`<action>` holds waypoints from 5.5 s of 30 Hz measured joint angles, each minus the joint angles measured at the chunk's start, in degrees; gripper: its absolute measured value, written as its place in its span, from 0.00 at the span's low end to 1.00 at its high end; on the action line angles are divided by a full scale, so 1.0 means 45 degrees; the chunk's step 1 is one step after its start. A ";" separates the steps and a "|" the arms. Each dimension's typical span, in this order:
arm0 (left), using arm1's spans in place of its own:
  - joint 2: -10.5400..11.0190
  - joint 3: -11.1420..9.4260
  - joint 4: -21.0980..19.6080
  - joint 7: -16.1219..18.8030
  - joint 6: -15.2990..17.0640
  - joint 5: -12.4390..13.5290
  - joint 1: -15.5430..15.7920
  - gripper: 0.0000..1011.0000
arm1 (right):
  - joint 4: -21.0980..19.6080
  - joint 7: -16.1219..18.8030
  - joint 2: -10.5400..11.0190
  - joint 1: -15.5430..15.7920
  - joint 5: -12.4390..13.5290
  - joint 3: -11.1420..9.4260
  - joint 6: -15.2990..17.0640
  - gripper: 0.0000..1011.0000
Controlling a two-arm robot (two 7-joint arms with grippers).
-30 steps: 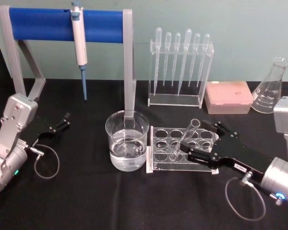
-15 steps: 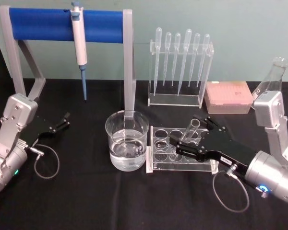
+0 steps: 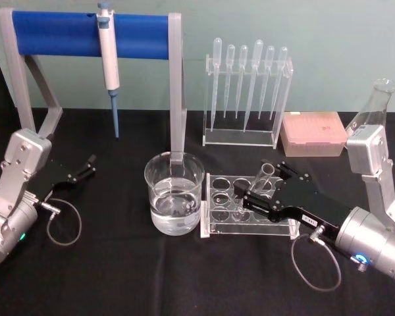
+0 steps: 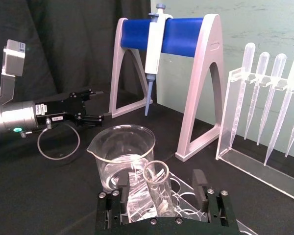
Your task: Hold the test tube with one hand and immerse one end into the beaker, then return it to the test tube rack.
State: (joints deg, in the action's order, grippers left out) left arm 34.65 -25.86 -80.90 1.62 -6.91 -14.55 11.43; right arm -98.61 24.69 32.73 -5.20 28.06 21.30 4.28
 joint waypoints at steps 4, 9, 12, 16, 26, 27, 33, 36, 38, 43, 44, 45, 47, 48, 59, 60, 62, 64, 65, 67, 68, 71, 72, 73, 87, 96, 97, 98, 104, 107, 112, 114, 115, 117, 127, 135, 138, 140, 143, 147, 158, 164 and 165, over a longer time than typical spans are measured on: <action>0.0000 0.0000 0.0000 0.0000 0.0000 0.0000 0.0001 0.99 | -0.0009 0.0011 0.0010 0.0004 0.0012 -0.0005 -0.0007 0.71; 0.0000 0.0000 0.0000 0.0000 0.0000 0.0000 0.0001 0.99 | -0.0014 0.0024 0.0016 0.0008 0.0030 -0.0011 -0.0012 0.57; 0.0000 -0.0001 0.0000 0.0000 -0.0001 0.0000 0.0001 0.99 | -0.0019 0.0031 0.0019 0.0012 0.0041 -0.0018 -0.0016 0.45; 0.0000 -0.0001 0.0000 0.0000 0.0000 0.0000 0.0001 0.99 | -0.0025 0.0037 0.0023 0.0017 0.0047 -0.0020 -0.0021 0.33; 0.0000 0.0000 0.0000 0.0000 0.0000 0.0000 0.0001 0.99 | -0.0031 0.0039 0.0032 0.0022 0.0058 -0.0023 -0.0034 0.24; 0.0000 0.0000 0.0000 0.0000 0.0000 0.0000 0.0001 0.99 | -0.0031 0.0040 0.0032 0.0021 0.0059 -0.0023 -0.0034 0.24; 0.0000 0.0000 0.0000 0.0000 0.0000 0.0000 0.0001 0.99 | -0.0031 0.0046 0.0032 0.0022 0.0060 -0.0019 -0.0034 0.24; 0.0000 -0.0001 0.0000 0.0000 0.0000 0.0000 0.0001 0.99 | -0.0138 0.0178 0.0130 -0.0042 0.0051 -0.0049 0.0034 0.24; 0.0000 0.0000 0.0000 0.0000 0.0000 0.0000 0.0001 0.99 | -0.0338 0.0316 0.0286 -0.0168 0.0039 -0.0094 0.0202 0.24; -0.0001 -0.0001 0.0000 0.0000 -0.0001 0.0000 0.0001 0.99 | -0.0875 0.0547 0.0680 -0.0399 0.0125 -0.0210 0.0689 0.24; 0.0000 0.0000 0.0000 0.0000 0.0000 0.0000 0.0000 0.99 | -0.0982 0.0585 0.0765 -0.0428 0.0160 -0.0237 0.0786 0.24; 0.0000 0.0000 0.0000 0.0000 0.0000 0.0000 0.0000 0.99 | -0.1250 0.0642 0.0942 -0.0484 0.0229 -0.0299 0.0983 0.24; 0.0000 0.0000 0.0000 0.0000 0.0000 0.0001 0.0001 0.99 | -0.1461 0.0684 0.1096 -0.0536 0.0298 -0.0361 0.1160 0.24; 0.0000 0.0000 0.0000 0.0000 0.0000 0.0000 0.0001 0.99 | -0.1592 0.0700 0.1183 -0.0564 0.0335 -0.0394 0.1255 0.24; 0.0000 0.0000 0.0000 0.0000 0.0000 0.0000 0.0001 0.99 | -0.2715 0.0839 0.2200 -0.1396 0.1120 -0.0660 0.2711 0.24; 0.0000 0.0000 0.0000 -0.0001 0.0000 0.0000 0.0001 0.99 | -0.2742 0.0859 0.2252 -0.1466 0.1170 -0.0656 0.2794 0.24; 0.0000 0.0000 0.0000 0.0000 0.0000 0.0000 0.0001 0.99 | -0.2823 0.0914 0.2415 -0.1686 0.1304 -0.0637 0.3016 0.24; 0.0000 0.0000 0.0001 0.0000 0.0000 0.0000 0.0001 0.99 | -0.2857 0.0925 0.2504 -0.1820 0.1382 -0.0614 0.3164 0.24; 0.0000 0.0000 0.0000 0.0000 0.0000 0.0000 0.0001 0.99 | -0.2876 0.0929 0.2580 -0.1963 0.1463 -0.0586 0.3329 0.24; 0.0000 -0.0001 0.0000 0.0000 0.0000 0.0000 0.0001 0.99 | -0.2884 0.0928 0.2647 -0.2101 0.1540 -0.0554 0.3488 0.24; 0.0000 -0.0001 0.0000 0.0000 0.0000 0.0000 0.0000 0.99 | -0.2892 0.0922 0.2696 -0.2231 0.1611 -0.0514 0.3636 0.24; 0.0000 0.0000 0.0001 0.0000 0.0000 0.0000 0.0001 0.99 | -0.2903 0.0863 0.2777 -0.2468 0.1725 -0.0430 0.3850 0.24; 0.0000 -0.0001 0.0000 -0.0001 0.0000 0.0000 0.0001 0.99 | -0.2904 0.0844 0.2792 -0.2515 0.1755 -0.0411 0.3895 0.24; 0.0000 -0.0001 0.0000 0.0000 -0.0001 0.0000 0.0001 0.99 | -0.2904 0.0828 0.2808 -0.2571 0.1784 -0.0390 0.3934 0.24; 0.0000 0.0000 0.0000 0.0000 -0.0001 0.0000 0.0000 0.99 | -0.2899 0.0605 0.3048 -0.3073 0.2154 -0.0172 0.4144 0.24; 0.0000 0.0000 0.0000 0.0000 0.0000 0.0000 0.0001 0.99 | -0.2895 0.0603 0.3034 -0.3070 0.2140 -0.0184 0.4154 0.24; 0.0000 -0.0001 0.0000 0.0000 0.0000 0.0000 0.0001 0.99 | -0.2895 0.0604 0.3033 -0.3069 0.2138 -0.0185 0.4154 0.24; 0.0000 0.0000 0.0000 0.0000 0.0000 0.0000 0.0001 0.99 | -0.2895 0.0605 0.3032 -0.3068 0.2138 -0.0186 0.4154 0.24; 0.0000 0.0000 0.0000 0.0000 0.0000 0.0000 0.0000 0.99 | -0.2895 0.0607 0.3026 -0.3064 0.2130 -0.0193 0.4154 0.24; 0.0000 0.0000 0.0000 0.0000 0.0000 0.0000 0.0001 0.99 | -0.2894 0.0607 0.3022 -0.3063 0.2126 -0.0197 0.4154 0.24; 0.0000 -0.0001 0.0000 -0.0001 0.0000 0.0000 0.0001 0.99 | -0.2894 0.0607 0.3019 -0.3063 0.2120 -0.0202 0.4154 0.24; 0.0000 0.0000 0.0000 0.0000 0.0000 0.0000 0.0001 0.99 | -0.2895 0.0607 0.3018 -0.3063 0.2118 -0.0203 0.4153 0.24; 0.0001 0.0000 0.0000 0.0000 0.0000 0.0000 0.0001 0.99 | -0.2894 0.0607 0.3019 -0.3063 0.2117 -0.0203 0.4153 0.24; 0.0000 0.0000 0.0000 0.0000 0.0000 0.0000 0.0001 0.99 | -0.2894 0.0607 0.3018 -0.3063 0.2114 -0.0204 0.4153 0.24; 0.0000 -0.0001 0.0000 0.0000 0.0000 0.0000 0.0001 0.99 | -0.2894 0.0606 0.3018 -0.3063 0.2113 -0.0204 0.4153 0.24; 0.0000 -0.0001 0.0000 0.0000 0.0000 0.0000 0.0001 0.99 | -0.2894 0.0606 0.3017 -0.3063 0.2114 -0.0204 0.4153 0.24; -0.0001 0.0000 0.0000 0.0001 0.0000 0.0000 0.0001 0.99 | -0.2895 0.0606 0.3018 -0.3063 0.2114 -0.0204 0.4153 0.24; 0.0000 0.0000 0.0000 0.0000 0.0000 0.0000 0.0001 0.99 | -0.2894 0.0605 0.3017 -0.3063 0.2114 -0.0204 0.4152 0.24; 0.0000 0.0000 0.0000 0.0000 0.0000 0.0000 0.0001 0.99 | -0.2894 0.0606 0.3018 -0.3063 0.2113 -0.0204 0.4152 0.24; 0.0000 0.0000 0.0000 0.0000 0.0000 0.0000 0.0001 0.99 | -0.2894 0.0606 0.3017 -0.3063 0.2114 -0.0204 0.4153 0.24; 0.0001 -0.0001 0.0000 0.0000 0.0000 0.0000 0.0001 0.99 | -0.2894 0.0606 0.3017 -0.3063 0.2114 -0.0204 0.4152 0.24; 0.0000 0.0000 0.0000 0.0000 0.0000 0.0000 0.0001 0.99 | -0.2895 0.0606 0.3018 -0.3063 0.2114 -0.0203 0.4152 0.24; 0.0000 0.0000 0.0000 0.0000 0.0000 0.0000 0.0001 0.99 | -0.2895 0.0606 0.3017 -0.3063 0.2114 -0.0203 0.4152 0.24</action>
State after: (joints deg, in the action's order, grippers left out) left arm 34.65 -25.86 -80.90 1.62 -6.90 -14.55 11.43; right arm -111.64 27.42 46.31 -18.99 37.57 20.39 22.97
